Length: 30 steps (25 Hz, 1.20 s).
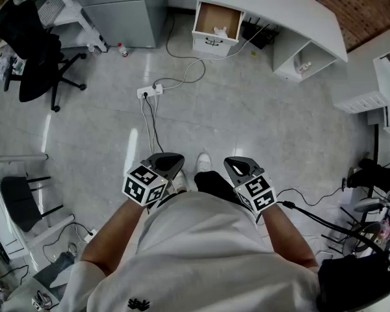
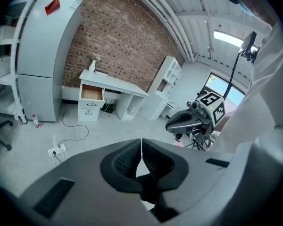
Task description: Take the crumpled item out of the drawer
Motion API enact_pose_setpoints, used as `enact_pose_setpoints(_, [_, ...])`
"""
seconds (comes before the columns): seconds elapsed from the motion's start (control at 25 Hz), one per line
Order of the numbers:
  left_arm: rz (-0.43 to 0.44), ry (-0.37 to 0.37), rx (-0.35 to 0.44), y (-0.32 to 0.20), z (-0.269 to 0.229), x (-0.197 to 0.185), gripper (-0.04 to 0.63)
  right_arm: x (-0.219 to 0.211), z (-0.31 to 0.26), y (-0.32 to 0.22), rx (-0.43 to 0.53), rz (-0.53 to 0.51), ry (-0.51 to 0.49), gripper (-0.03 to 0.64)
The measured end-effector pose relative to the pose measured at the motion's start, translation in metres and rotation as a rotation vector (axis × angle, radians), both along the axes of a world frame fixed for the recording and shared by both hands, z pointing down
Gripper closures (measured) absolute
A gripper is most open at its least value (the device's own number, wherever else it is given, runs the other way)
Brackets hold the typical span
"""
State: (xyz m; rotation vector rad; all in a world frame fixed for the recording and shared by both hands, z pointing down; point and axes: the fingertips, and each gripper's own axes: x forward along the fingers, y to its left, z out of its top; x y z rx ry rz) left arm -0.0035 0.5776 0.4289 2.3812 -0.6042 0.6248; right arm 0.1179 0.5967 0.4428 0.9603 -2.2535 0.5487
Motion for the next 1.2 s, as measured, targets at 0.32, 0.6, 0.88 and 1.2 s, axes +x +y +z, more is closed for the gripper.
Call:
enact_pose_setpoints(0.32, [0.021, 0.030, 0.029, -0.060, -0.030, 0.071, 0.569, 0.050, -0.006, -0.075, 0.013, -0.010, -0.011, 0.588])
enact_pose_setpoints(0.6, [-0.019, -0.002, 0.051, -0.129, -0.030, 0.108, 0.569, 0.087, 0.010, -0.136, -0.008, -0.039, -0.053, 0.588])
enact_pose_setpoints(0.88, [-0.011, 0.004, 0.017, -0.184, -0.016, 0.108, 0.569, 0.091, 0.023, -0.198, -0.012, 0.001, -0.065, 0.585])
enact_pose_setpoints(1.2, [0.078, 0.033, 0.031, -0.325, -0.002, 0.086, 0.568, 0.076, 0.035, -0.322, -0.023, 0.096, -0.002, 0.543])
